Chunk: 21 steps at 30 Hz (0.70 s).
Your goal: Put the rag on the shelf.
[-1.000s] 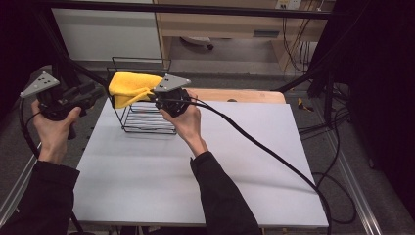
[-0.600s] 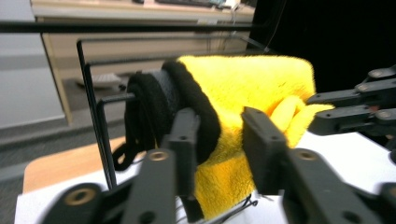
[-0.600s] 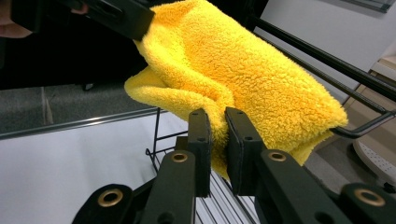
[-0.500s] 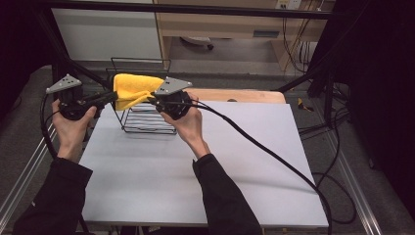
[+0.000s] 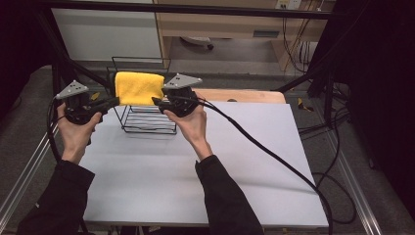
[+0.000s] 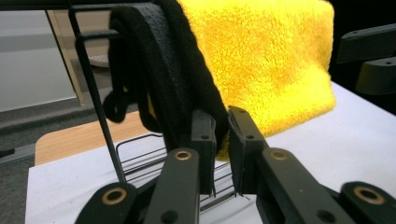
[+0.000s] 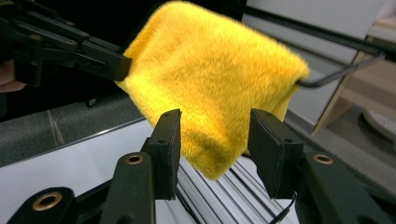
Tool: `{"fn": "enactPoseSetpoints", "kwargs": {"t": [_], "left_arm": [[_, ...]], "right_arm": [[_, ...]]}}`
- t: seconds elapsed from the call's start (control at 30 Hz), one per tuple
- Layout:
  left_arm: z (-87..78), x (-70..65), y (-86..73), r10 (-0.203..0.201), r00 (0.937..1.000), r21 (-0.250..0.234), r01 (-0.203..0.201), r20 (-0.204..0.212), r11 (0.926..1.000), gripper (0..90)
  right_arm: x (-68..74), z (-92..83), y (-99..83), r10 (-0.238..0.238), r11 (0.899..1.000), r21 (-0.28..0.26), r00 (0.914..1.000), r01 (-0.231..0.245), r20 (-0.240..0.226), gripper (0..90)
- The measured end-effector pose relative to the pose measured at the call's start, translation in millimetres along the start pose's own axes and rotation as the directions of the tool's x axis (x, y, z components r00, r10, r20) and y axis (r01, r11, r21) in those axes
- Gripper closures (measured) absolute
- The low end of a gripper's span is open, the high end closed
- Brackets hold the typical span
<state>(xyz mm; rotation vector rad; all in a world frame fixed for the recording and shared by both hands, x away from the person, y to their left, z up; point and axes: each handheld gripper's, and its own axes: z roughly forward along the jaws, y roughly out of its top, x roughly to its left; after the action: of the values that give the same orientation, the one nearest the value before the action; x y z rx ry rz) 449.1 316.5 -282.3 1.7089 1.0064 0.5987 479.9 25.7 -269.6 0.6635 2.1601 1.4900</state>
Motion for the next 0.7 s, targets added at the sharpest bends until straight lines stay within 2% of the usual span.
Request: {"fn": "enactPoseSetpoints", "kwargs": {"t": [0.1, 0.2, 0.23, 0.3, 0.4, 0.53, 0.7], "left_arm": [[2.8, -0.3, -3.1, 0.025, 0.9996, 0.009, -0.025, -0.016, 0.9997, 81.4], [4.0, 1.3, -6.0, 0.032, 0.9992, 0.011, -0.032, -0.022, 0.9994, 81.5], [4.1, 2.0, -6.9, 0.034, 0.9991, 0.012, -0.034, -0.024, 0.9994, 81.5], [3.8, 3.7, -8.6, 0.034, 0.999, 0.011, -0.034, -0.027, 0.9994, 81.5], [1.9, 7.1, -10.0, 0.026, 0.9992, -0.005, -0.026, -0.029, 0.9996, 81.5], [4.5, 10.7, -10.8, 0.006, 0.9996, -0.015, -0.007, -0.028, 0.9999, 80.9], [9.8, 10.2, -12.1, -0.002, 0.9996, -0.028, 0.001, -0.029, 0.9996, 78.4]], "right_arm": [[-1.0, 9.9, -5.6, 0.022, 1.0, 0.013, 0.9996, -0.022, 0.016, 55.4], [-1.6, 18.1, -10.3, 0.048, 0.999, 0.017, 0.9986, -0.049, 0.021, 58.8], [-1.7, 20.0, -11.6, 0.048, 0.999, 0.021, 0.9985, -0.049, 0.025, 62.0], [-1.9, 22.2, -14.0, 0.05, 0.998, 0.03, 0.9983, -0.051, 0.03, 76.6], [-0.8, 21.7, -15.1, 0.053, 0.998, 0.029, 0.9984, -0.054, 0.019, 87.6], [1.9, 18.6, -13.9, 0.051, 0.998, 0.03, 0.9987, -0.051, 0.0, 88.8], [0.2, 18.4, -14.7, 0.051, 0.998, 0.037, 0.9978, -0.052, 0.043, 88.7]]}}
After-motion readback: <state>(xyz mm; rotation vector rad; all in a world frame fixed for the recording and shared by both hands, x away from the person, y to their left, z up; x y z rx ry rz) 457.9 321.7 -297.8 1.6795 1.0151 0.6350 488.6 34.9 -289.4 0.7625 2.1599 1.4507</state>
